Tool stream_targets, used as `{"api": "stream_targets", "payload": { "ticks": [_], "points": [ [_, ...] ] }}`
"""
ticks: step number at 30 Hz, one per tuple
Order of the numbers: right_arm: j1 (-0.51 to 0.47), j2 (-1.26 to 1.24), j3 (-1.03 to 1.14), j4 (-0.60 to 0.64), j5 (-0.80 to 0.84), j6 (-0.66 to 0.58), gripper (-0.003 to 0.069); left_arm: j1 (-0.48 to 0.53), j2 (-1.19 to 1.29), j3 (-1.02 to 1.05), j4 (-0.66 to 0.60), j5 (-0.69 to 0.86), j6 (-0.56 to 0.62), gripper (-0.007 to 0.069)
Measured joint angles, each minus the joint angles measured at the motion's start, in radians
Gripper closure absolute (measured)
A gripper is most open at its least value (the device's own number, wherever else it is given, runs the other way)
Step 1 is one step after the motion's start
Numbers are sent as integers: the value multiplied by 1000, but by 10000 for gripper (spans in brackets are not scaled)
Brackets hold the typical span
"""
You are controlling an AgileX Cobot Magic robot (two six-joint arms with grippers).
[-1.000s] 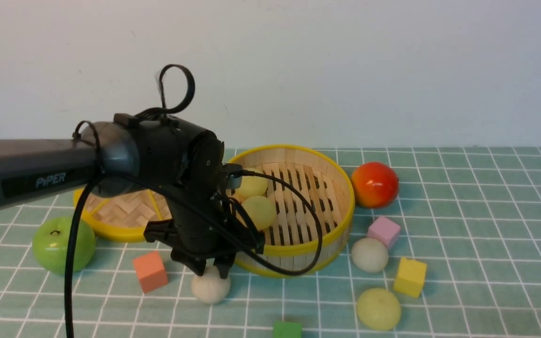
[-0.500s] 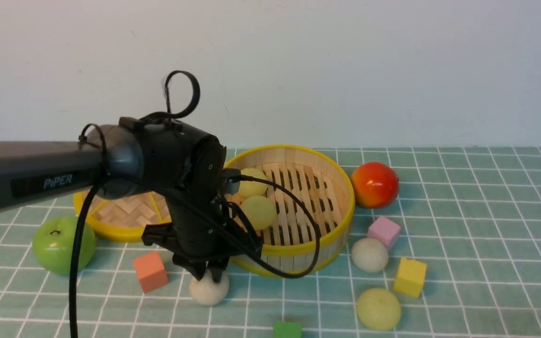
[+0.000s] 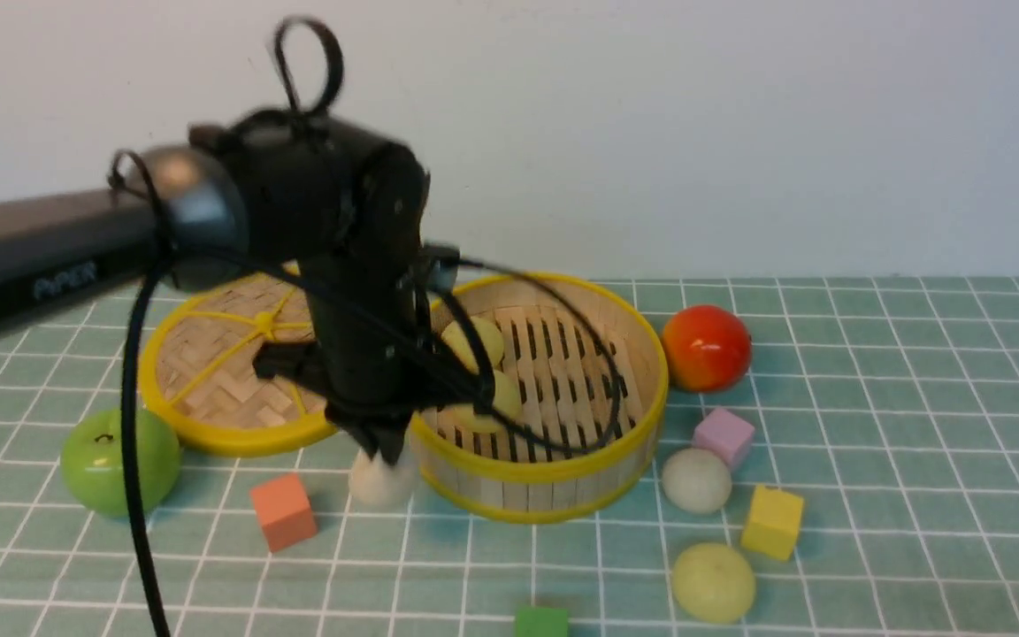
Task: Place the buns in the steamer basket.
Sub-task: Use the left arm to put the steamed stuffed bun into the steamer, then use the right arm to grab a steamed stuffed bun
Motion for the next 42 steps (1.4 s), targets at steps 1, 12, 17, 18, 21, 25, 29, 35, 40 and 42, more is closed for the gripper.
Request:
{"api": "stream_targets", "payload": {
  "ticks": [1, 12, 17, 18, 21, 25, 29, 35, 40, 42],
  "points": [
    [0, 0, 0, 0, 0, 0, 420, 0, -2, -44, 12, 13, -4, 629],
    [0, 0, 0, 0, 0, 0, 420, 0, 223, -476, -122, -117, 49, 629],
    [0, 0, 0, 0, 0, 0, 420, -2, 417, -583, -182, -241, 109, 627],
    [0, 0, 0, 0, 0, 0, 420, -2, 417, -583, -182, -241, 110, 627],
    [0, 0, 0, 0, 0, 0, 420, -2, 476, -599, -183, -295, 105, 620],
    [0, 0, 0, 0, 0, 0, 420, -2, 503, -601, -137, -333, 27, 580],
    [0, 0, 0, 0, 0, 0, 420, -2, 497, -603, -88, -333, -35, 473],
    [0, 0, 0, 0, 0, 0, 420, -2, 449, -621, -78, -272, -48, 249],
    [0, 0, 0, 0, 0, 0, 420, -2, 296, -633, -63, -124, 38, 154],
    [0, 0, 0, 0, 0, 0, 420, -2, 217, -633, -41, -36, 75, 156]
  ]
}}
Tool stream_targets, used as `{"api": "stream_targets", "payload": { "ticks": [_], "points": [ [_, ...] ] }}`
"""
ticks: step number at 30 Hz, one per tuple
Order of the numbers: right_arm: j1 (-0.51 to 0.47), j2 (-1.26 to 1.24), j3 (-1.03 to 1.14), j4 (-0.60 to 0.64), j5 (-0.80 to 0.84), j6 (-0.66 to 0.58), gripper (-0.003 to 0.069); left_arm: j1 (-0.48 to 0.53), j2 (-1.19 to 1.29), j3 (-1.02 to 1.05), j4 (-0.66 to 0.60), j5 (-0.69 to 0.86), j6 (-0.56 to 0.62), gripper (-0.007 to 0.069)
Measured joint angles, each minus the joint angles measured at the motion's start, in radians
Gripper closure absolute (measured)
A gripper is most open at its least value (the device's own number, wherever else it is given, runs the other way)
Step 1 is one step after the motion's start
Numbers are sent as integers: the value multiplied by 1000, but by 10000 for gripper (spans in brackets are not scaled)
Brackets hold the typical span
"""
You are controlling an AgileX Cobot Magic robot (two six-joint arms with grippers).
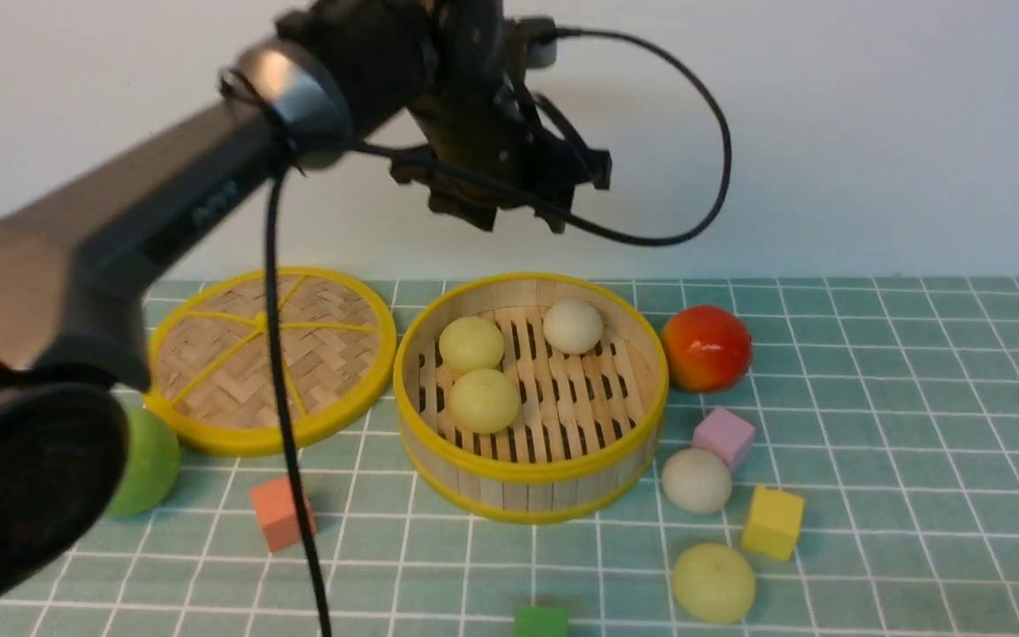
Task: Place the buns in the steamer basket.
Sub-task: Use the right arm to grab a steamed stuffed bun
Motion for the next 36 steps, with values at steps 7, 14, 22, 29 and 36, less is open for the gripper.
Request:
{"api": "stream_targets", "payload": {
  "ticks": [7, 14, 22, 29, 36],
  "points": [
    [0, 0, 0, 0, 0, 0, 420, 0, -246, 33, 57, 150, 17, 291],
    [0, 0, 0, 0, 0, 0, 420, 0, -563, 336, 58, 150, -19, 578],
    [0, 0, 0, 0, 0, 0, 420, 0, -968, 855, 72, 150, -113, 638],
    [0, 0, 0, 0, 0, 0, 420, 0, -1284, 1217, 56, 108, -210, 638],
    [0, 0, 0, 0, 0, 0, 420, 0, -1468, 1317, 48, 104, -228, 638]
  ]
}}
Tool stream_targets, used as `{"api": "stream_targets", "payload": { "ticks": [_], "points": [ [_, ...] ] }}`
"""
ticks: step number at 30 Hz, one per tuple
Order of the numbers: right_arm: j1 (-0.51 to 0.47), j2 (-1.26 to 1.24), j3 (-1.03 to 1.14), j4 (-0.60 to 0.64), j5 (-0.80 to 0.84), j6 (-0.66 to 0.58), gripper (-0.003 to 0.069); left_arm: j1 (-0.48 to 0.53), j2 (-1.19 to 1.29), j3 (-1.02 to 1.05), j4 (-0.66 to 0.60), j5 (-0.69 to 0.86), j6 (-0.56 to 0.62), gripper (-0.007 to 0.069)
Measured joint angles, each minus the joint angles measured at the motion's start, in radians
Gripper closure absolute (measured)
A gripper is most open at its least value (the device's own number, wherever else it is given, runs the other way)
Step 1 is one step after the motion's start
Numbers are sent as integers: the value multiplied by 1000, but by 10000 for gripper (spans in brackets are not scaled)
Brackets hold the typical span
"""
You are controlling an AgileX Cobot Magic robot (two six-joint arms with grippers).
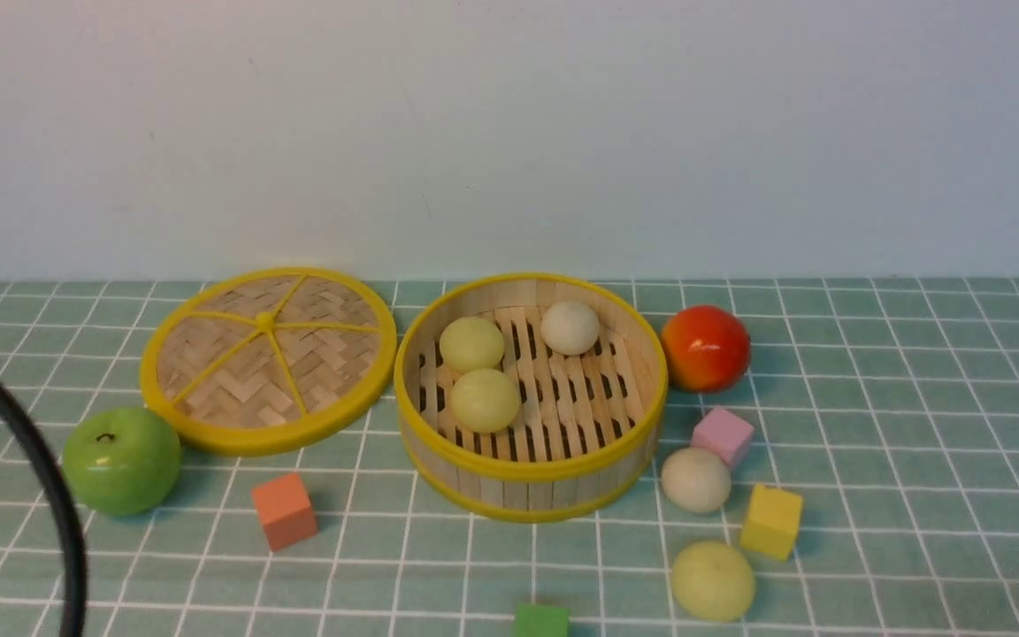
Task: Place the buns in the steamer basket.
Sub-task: Use the right arm to grab a steamed stuffed bun
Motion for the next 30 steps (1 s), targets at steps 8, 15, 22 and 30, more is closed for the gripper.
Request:
{"api": "stream_targets", "payload": {
  "ticks": [8, 15, 22, 30],
  "points": [
    [0, 0, 0, 0, 0, 0, 420, 0, -29, 1, -2, 0, 0, 638],
    [0, 0, 0, 0, 0, 0, 420, 0, -29, 1, -2, 0, 0, 638],
    [0, 0, 0, 0, 0, 0, 420, 7, -75, 79, 100, -159, 0, 638],
    [0, 0, 0, 0, 0, 0, 420, 254, -337, 425, 101, -577, 151, 638]
  ]
}}
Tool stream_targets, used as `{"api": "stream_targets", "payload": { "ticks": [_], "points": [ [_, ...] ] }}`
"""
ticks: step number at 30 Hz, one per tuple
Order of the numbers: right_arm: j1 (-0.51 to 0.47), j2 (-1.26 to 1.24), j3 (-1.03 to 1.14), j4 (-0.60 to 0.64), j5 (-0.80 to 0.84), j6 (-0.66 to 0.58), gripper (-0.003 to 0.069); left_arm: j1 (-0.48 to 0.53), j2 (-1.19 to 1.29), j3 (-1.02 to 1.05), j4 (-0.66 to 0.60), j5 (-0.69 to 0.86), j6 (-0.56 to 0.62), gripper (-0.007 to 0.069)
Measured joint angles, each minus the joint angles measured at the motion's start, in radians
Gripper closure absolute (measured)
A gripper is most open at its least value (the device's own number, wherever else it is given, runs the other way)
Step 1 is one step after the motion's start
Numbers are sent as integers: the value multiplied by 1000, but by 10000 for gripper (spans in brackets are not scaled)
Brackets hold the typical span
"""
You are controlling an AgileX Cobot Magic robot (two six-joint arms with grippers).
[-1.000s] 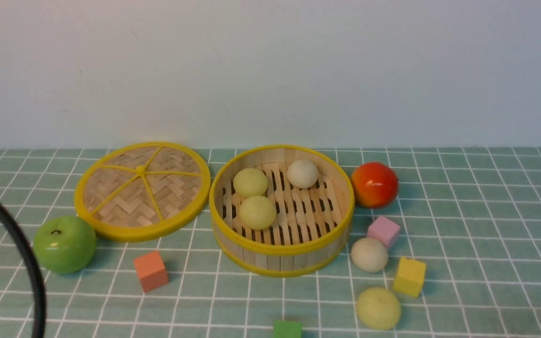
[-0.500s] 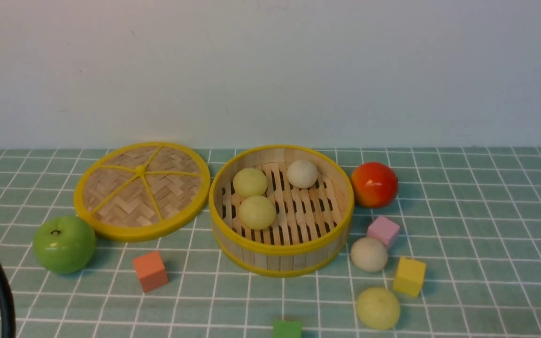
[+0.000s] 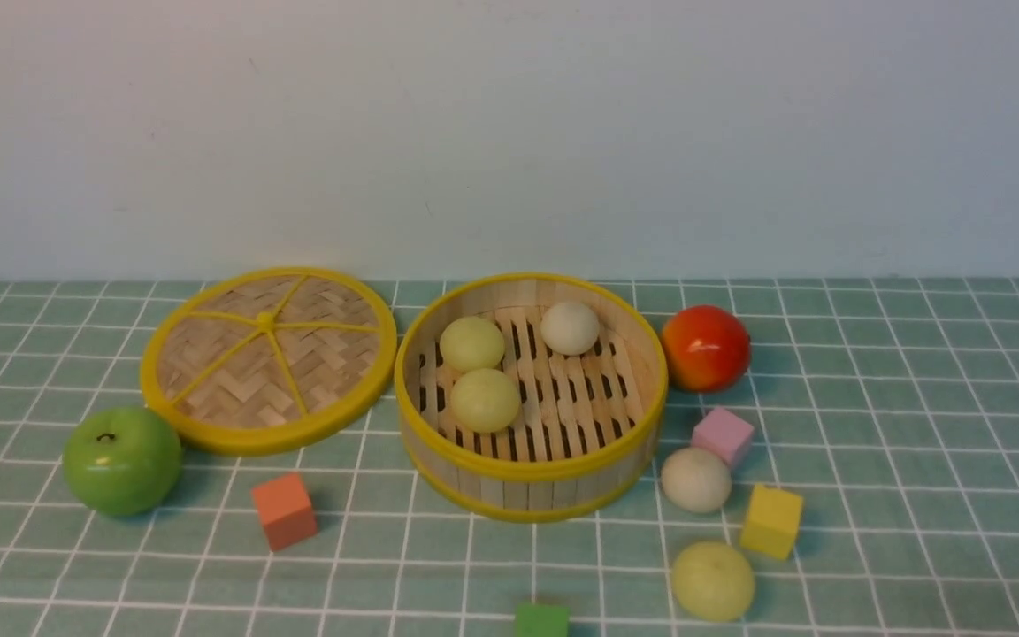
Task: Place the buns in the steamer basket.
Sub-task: Use the right arm to grab a steamed stuffed bun
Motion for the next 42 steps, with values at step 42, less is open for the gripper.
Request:
{"api": "stream_targets", "payload": {
  "ticks": [42],
  "points": [
    [0, 0, 0, -3, 0, 0, 420, 183, -321, 513, -109, -230, 108, 619]
  ]
}}
